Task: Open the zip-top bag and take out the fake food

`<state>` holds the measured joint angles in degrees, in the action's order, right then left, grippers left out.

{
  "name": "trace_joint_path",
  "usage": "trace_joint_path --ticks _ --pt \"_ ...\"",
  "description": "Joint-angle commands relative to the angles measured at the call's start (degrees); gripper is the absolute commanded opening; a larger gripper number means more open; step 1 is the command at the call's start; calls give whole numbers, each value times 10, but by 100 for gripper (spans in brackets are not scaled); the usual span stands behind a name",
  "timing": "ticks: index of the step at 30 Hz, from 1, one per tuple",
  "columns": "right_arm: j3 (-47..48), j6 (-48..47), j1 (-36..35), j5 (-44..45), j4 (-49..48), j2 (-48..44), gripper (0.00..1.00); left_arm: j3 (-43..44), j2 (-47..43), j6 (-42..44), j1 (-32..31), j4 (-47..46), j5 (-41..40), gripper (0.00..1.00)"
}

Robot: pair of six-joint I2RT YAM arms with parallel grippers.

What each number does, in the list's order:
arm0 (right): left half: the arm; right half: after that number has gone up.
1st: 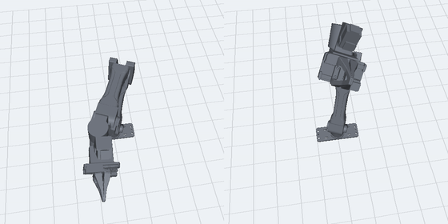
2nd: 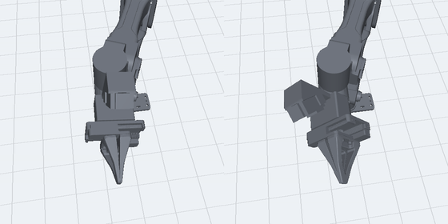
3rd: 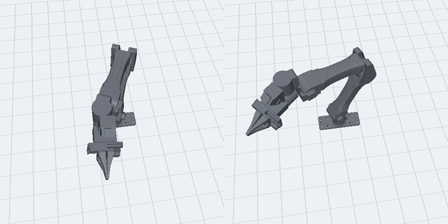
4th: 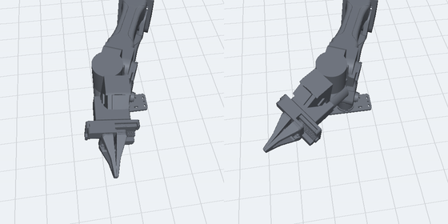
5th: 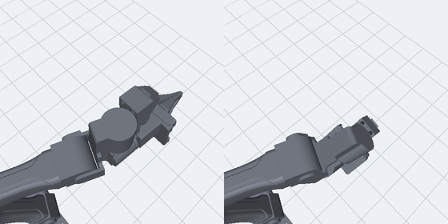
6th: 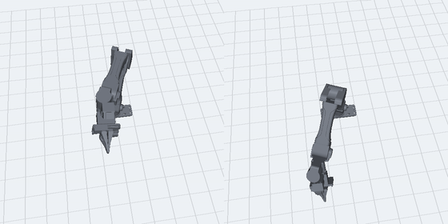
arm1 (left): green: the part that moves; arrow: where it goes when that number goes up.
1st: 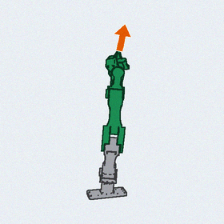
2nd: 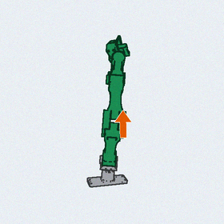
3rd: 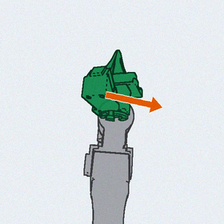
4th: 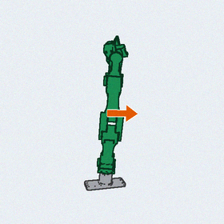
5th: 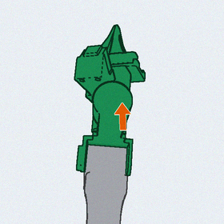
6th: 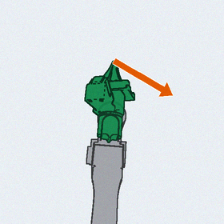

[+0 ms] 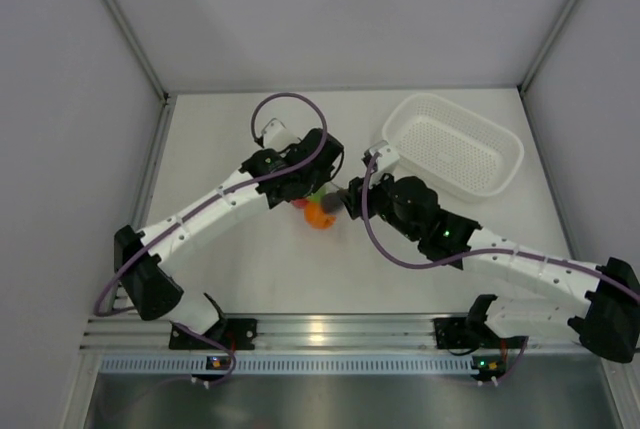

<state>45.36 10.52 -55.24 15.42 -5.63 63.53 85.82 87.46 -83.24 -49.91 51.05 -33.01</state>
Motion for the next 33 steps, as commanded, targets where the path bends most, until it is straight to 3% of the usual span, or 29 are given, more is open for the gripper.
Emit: trace_joint_path --ticks 1,7,12,17,21,22,28,33 --pt "-4 -16 8 -49 -75 15 48 -14 -41 -26 0 -30 -4 0" --pt "-15 -24 9 -97 -112 22 37 -26 -71 -34 0 -30 -12 0" --pt "-29 -21 9 -100 -133 31 37 -30 -89 -40 0 -29 -19 0" --pt "-49 -21 10 -81 -175 30 24 -38 -100 -47 0 -34 -19 0" --pt "-56 -24 9 -86 -195 23 24 -40 -102 -46 0 -39 -18 0" --pt "-58 -24 9 -88 -198 23 19 -40 -103 -46 0 -39 -18 0" --pt "-61 -31 9 -98 -195 3 0 -44 -106 -24 0 -51 -11 0" --pt "-56 -49 10 -105 -145 -30 0 -54 -105 26 0 -91 11 0"
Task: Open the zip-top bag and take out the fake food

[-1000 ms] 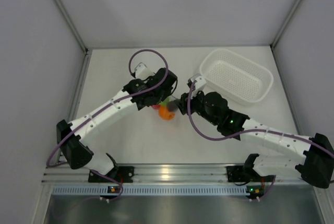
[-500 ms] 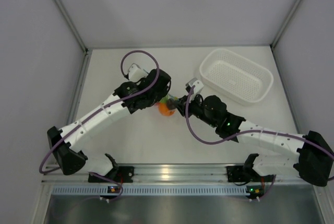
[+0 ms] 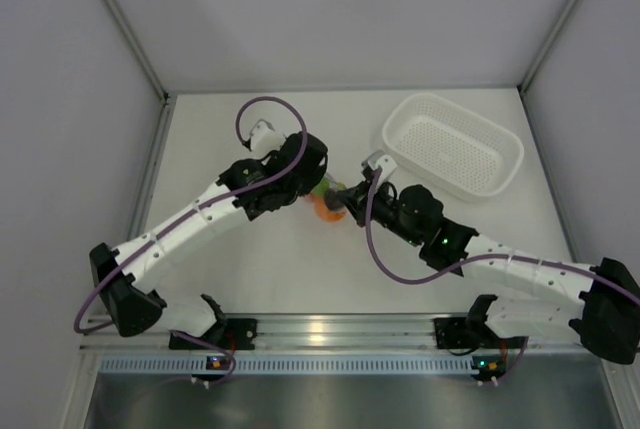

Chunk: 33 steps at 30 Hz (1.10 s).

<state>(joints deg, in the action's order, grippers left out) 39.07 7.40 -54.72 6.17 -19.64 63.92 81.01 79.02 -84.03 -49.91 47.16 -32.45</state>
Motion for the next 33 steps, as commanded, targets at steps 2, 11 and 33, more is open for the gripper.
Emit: trace_joint_path --ticks 2,11,33 --pt "7 -23 5 -12 33 -53 0 -7 -18 54 0 -69 15 1" --pt "-5 -30 24 2 132 -111 0 -53 -43 141 0 -164 40 33" --pt "59 -89 41 -145 378 -229 0 -175 -98 704 15 -508 539 98"
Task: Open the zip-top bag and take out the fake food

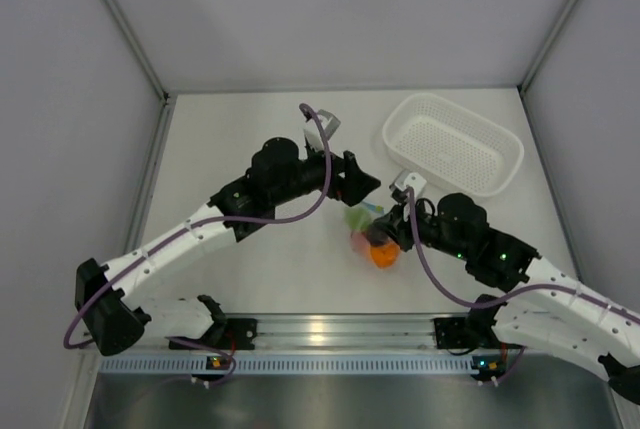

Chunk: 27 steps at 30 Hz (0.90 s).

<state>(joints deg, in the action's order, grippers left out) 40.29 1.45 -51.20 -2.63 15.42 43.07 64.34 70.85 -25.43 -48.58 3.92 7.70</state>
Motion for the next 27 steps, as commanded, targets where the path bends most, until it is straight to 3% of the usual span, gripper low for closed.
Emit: trace_joint_path --ticks 1,5,9,20,23,27 --pt "58 -34 6 -63 35 -26 0 -13 -22 126 1 -84 155 98" --pt "81 -42 6 -91 68 -38 0 -32 -31 169 1 -125 311 98" --pt "95 -54 6 -121 89 -47 0 -26 -30 205 1 -125 401 98" --pt "127 -85 4 -171 139 -28 0 15 22 238 8 -97 510 96" --pt "135 -93 5 -175 148 -24 0 27 40 249 10 -67 525 92" --pt "141 -100 5 -177 151 -24 0 27 53 267 14 -65 534 72"
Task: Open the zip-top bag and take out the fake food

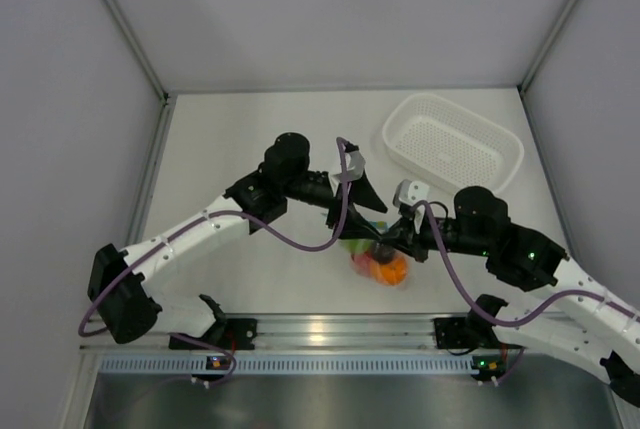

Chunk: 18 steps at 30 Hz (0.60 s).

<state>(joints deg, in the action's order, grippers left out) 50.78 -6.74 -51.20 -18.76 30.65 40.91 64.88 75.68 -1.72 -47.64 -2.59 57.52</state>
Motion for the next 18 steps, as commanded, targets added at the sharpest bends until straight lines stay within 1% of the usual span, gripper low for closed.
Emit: trace_joint_path --ticks 1,4,5,10,13,18 --pt "36 -18 4 -15 -2 0 0 22 8 31 4 0 38 66" --pt "38 -20 5 -13 1 3 0 22 7 31 8 1 44 51" --pt "38 -20 5 -6 -1 4 0 21 7 30 9 1 45 48" --pt "36 -18 5 2 -2 8 0 22 7 29 10 1 52 22" --pt "36 -15 4 14 -7 5 0 20 7 28 10 1 57 10" --pt "40 -6 4 39 -16 -6 0 17 10 27 13 1 61 12"
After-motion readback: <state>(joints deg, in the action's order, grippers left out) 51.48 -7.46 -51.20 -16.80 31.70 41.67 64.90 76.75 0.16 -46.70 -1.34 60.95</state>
